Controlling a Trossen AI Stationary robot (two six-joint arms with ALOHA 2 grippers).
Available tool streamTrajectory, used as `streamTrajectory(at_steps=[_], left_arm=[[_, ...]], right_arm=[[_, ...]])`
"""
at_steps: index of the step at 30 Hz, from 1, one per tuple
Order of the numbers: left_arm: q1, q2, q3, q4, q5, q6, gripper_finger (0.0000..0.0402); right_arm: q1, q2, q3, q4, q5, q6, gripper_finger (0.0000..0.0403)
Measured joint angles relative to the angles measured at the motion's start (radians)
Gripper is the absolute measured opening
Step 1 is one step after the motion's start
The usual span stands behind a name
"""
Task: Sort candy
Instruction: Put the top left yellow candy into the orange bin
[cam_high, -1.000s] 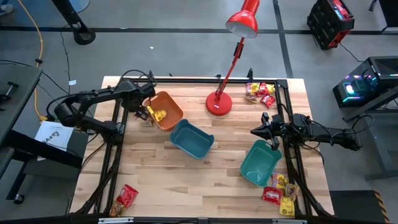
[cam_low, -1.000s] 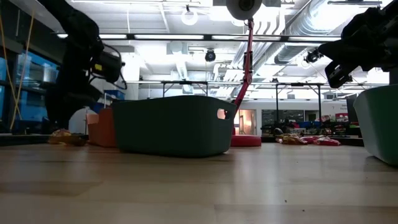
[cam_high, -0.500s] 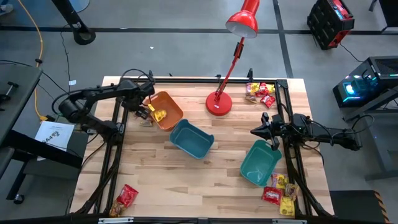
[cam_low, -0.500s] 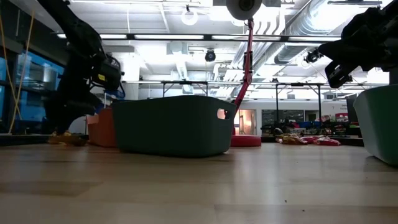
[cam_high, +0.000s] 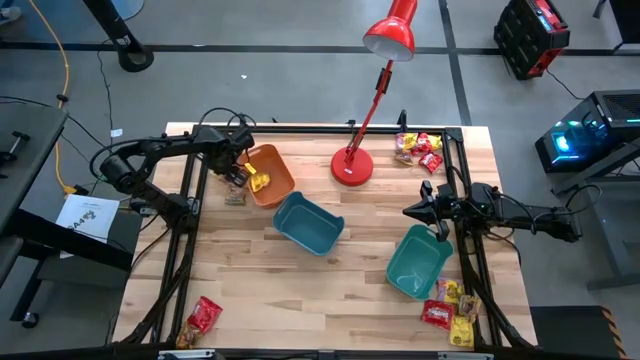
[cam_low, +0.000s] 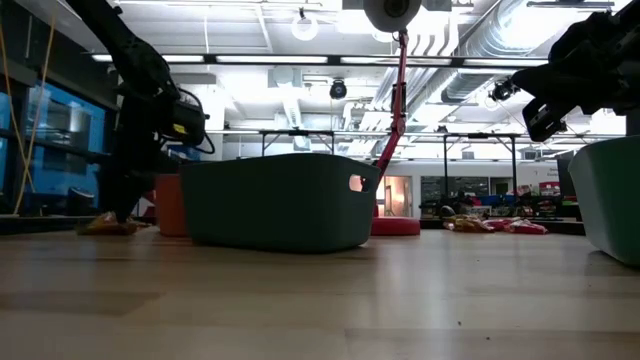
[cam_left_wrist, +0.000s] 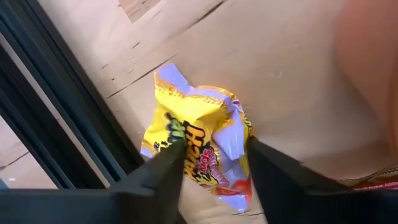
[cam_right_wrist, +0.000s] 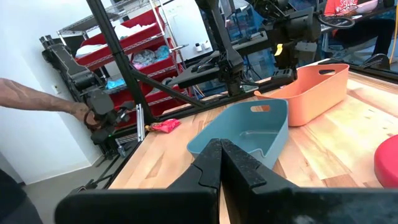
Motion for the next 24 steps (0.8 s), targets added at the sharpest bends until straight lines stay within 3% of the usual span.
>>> streamTrajectory(at_steps=[3, 5, 12, 14, 19, 24], left_arm=[[0.000, -0.009, 0.000, -0.009, 0.009, 0.020, 0.0045], [0.000, -0.038, 0.000, -0.013, 0.025, 0.018, 0.0015], [-0.004, -0.249, 0.067, -0.076, 0.032, -0.022, 0.0003], [-0.022, -0.323, 0.094, -0.069, 0.074, -0.070, 0.0002], [-0.152, -0.448, 0.079, 0.039, 0.252, -0.177, 0.0001], [-0.310, -0.442, 0.010, 0.075, 0.251, -0.255, 0.0010]], right_arm=[[0.000, 0.000, 0.000, 0.000, 0.000, 0.000, 0.0000], [0.000, 0.000, 0.000, 0.000, 0.000, 0.000, 0.0000], [0.000, 0.000, 0.000, 0.000, 0.000, 0.000, 0.0000], [0.000, 0.000, 0.000, 0.000, 0.000, 0.000, 0.0000], [0.000, 0.000, 0.000, 0.000, 0.000, 0.000, 0.0000], [0.000, 0.000, 0.000, 0.000, 0.000, 0.000, 0.0000]])
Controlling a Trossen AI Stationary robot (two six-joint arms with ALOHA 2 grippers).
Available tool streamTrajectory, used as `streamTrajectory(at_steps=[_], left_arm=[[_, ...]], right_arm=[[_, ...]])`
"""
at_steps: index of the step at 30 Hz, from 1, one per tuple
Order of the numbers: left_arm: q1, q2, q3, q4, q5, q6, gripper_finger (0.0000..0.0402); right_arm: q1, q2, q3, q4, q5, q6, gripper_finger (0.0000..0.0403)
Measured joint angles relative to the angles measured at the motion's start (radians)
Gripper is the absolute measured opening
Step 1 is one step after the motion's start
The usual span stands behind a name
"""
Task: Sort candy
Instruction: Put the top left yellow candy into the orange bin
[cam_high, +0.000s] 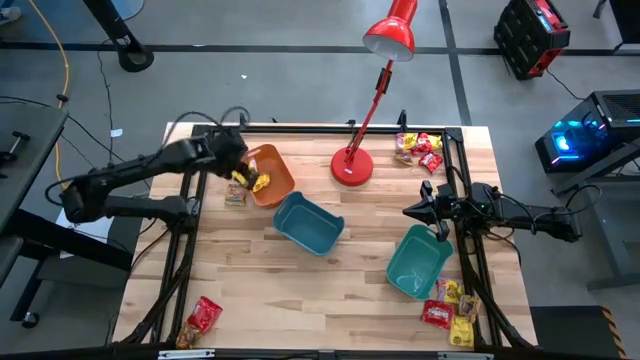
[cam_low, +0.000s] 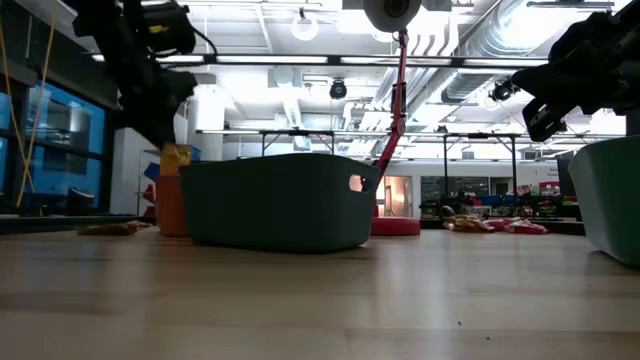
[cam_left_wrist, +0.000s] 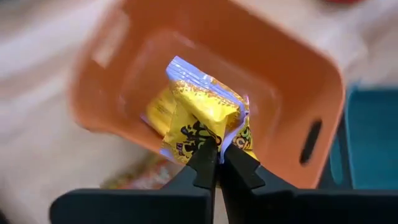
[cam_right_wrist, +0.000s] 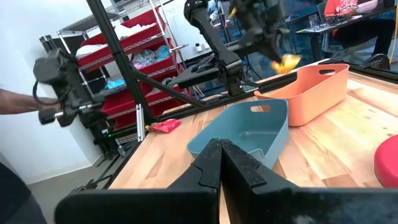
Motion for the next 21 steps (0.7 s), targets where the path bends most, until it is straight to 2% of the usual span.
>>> streamTrajectory(at_steps=[6, 11, 15, 18, 21], left_arm=[[-0.062, 0.040, -0.023, -0.050, -0.083, -0.043, 0.0060], [-0.058, 0.039, -0.023, 0.036, -0.116, -0.043, 0.0112], [-0.061, 0.037, -0.021, 0.132, -0.045, -0.020, 0.0145], [-0.069, 0.037, -0.021, 0.045, -0.019, -0.029, 0.0157], [-0.084, 0.038, -0.021, -0.088, -0.050, -0.078, 0.0160]], right_arm=[[0.000, 0.000, 0.000, 0.000, 0.000, 0.000, 0.0000], [0.000, 0.000, 0.000, 0.000, 0.000, 0.000, 0.0000], [0.000, 0.000, 0.000, 0.000, 0.000, 0.000, 0.0000], [0.000, 0.000, 0.000, 0.000, 0.000, 0.000, 0.0000], [0.000, 0.000, 0.000, 0.000, 0.000, 0.000, 0.0000]])
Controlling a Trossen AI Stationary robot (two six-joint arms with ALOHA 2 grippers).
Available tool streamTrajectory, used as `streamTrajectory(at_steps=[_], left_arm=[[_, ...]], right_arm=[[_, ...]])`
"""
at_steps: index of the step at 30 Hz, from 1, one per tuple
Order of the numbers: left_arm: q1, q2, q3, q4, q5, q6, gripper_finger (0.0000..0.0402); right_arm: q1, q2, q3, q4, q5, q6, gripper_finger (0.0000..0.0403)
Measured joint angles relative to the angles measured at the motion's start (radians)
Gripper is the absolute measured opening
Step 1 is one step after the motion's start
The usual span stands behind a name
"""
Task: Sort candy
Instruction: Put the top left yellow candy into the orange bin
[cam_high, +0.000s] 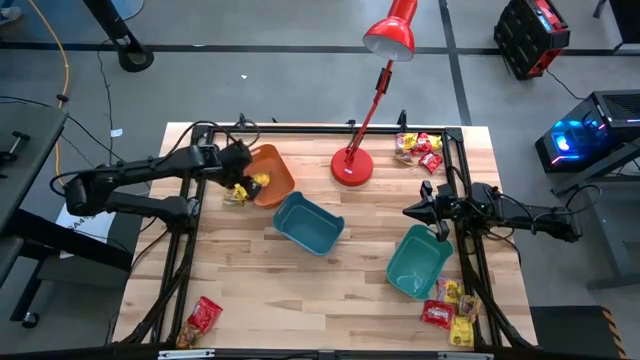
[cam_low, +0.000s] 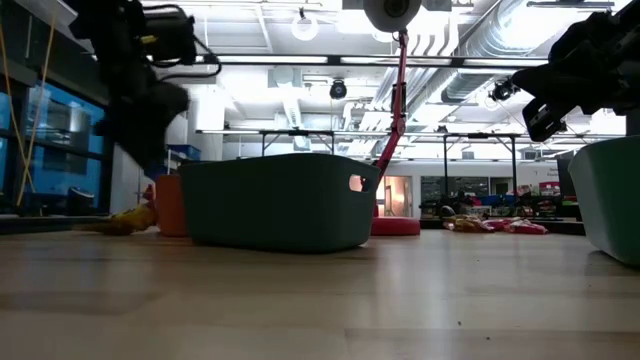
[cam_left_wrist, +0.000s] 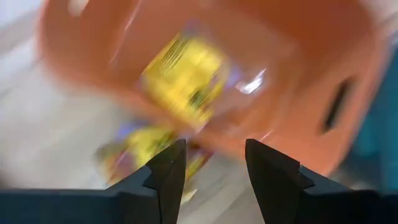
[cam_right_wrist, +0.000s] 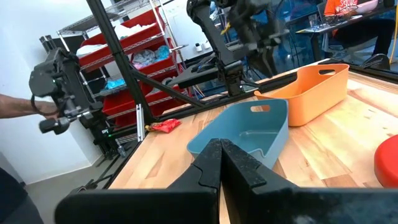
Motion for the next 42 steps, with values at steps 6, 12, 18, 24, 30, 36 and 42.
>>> streamTrajectory(at_steps=[6, 12, 18, 24, 30, 36, 42], left_arm=[[-0.022, 0.003, -0.001, -0.111, -0.120, -0.064, 0.0161], [-0.023, 0.081, -0.001, -0.086, -0.112, -0.064, 0.0161], [-0.023, 0.229, -0.001, -0.073, -0.117, -0.045, 0.0161], [-0.022, 0.341, -0.001, 0.006, -0.094, -0.008, 0.0161], [-0.023, 0.382, 0.001, 0.030, -0.086, 0.034, 0.0117], [-0.036, 0.238, -0.001, 0.009, -0.090, 0.033, 0.0012], [-0.039, 0.021, 0.054, -0.080, -0.099, -0.020, 0.0001]], right_arm=[[0.000, 0.000, 0.000, 0.000, 0.000, 0.000, 0.0000], [0.000, 0.000, 0.000, 0.000, 0.000, 0.000, 0.0000], [0.000, 0.000, 0.000, 0.000, 0.000, 0.000, 0.0000], [0.000, 0.000, 0.000, 0.000, 0.000, 0.000, 0.0000], [0.000, 0.000, 0.000, 0.000, 0.000, 0.000, 0.0000], [0.000, 0.000, 0.000, 0.000, 0.000, 0.000, 0.0000], [0.000, 0.000, 0.000, 0.000, 0.000, 0.000, 0.0000]])
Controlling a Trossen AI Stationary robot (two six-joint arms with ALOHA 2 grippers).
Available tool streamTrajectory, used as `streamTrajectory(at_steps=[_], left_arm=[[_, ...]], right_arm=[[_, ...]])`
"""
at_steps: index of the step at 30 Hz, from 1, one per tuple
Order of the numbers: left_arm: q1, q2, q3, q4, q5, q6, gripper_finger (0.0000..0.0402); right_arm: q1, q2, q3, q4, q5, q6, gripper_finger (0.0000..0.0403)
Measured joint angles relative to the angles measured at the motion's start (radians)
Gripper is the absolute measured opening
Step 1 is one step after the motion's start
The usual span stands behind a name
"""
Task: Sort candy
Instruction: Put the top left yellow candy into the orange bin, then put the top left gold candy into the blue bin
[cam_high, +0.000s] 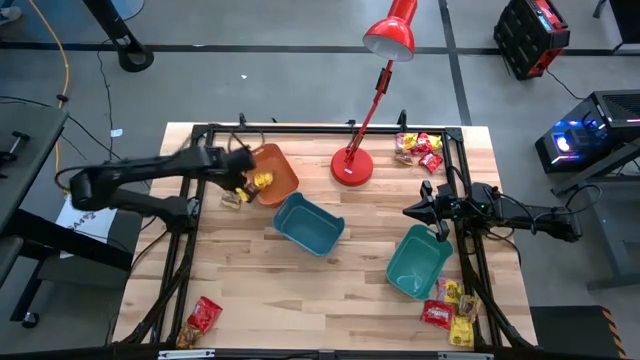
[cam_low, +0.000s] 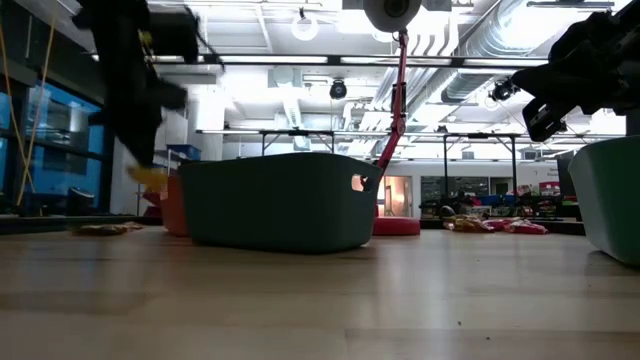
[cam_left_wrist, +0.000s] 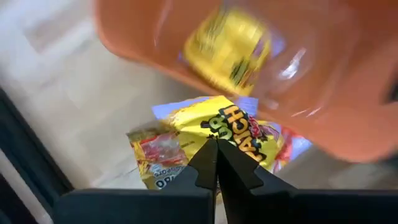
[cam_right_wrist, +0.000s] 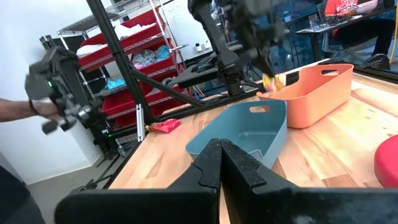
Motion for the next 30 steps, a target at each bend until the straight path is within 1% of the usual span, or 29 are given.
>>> streamTrajectory(at_steps=[3, 6, 9, 13, 17, 21, 23, 26, 30], left_arm=[[-0.020, -0.087, 0.033, 0.025, -0.014, -0.022, 0.0001], [-0.048, -0.129, 0.051, 0.104, -0.053, -0.021, 0.0000], [-0.058, -0.115, 0.043, 0.166, -0.077, 0.004, 0.0000], [-0.054, -0.045, 0.039, 0.196, -0.082, 0.028, 0.0009], [-0.044, 0.016, 0.038, 0.197, -0.067, 0.030, 0.0047], [-0.041, 0.041, 0.038, 0.197, -0.038, 0.047, 0.0102], [-0.041, 0.041, 0.041, 0.161, -0.010, 0.036, 0.0128], [-0.042, 0.030, 0.046, 0.048, 0.002, -0.033, 0.0160], [-0.055, 0.029, -0.011, -0.051, -0.058, -0.195, 0.0186]], right_arm=[[0.000, 0.000, 0.000, 0.000, 0.000, 0.000, 0.0000], [0.000, 0.000, 0.000, 0.000, 0.000, 0.000, 0.0000], [0.000, 0.000, 0.000, 0.000, 0.000, 0.000, 0.0000], [0.000, 0.000, 0.000, 0.000, 0.000, 0.000, 0.0000], [0.000, 0.000, 0.000, 0.000, 0.000, 0.000, 0.0000], [0.000, 0.000, 0.000, 0.000, 0.000, 0.000, 0.0000], [0.000, 0.000, 0.000, 0.000, 0.000, 0.000, 0.0000], [0.000, 0.000, 0.000, 0.000, 0.000, 0.000, 0.0000], [0.000, 0.000, 0.000, 0.000, 0.000, 0.000, 0.0000]])
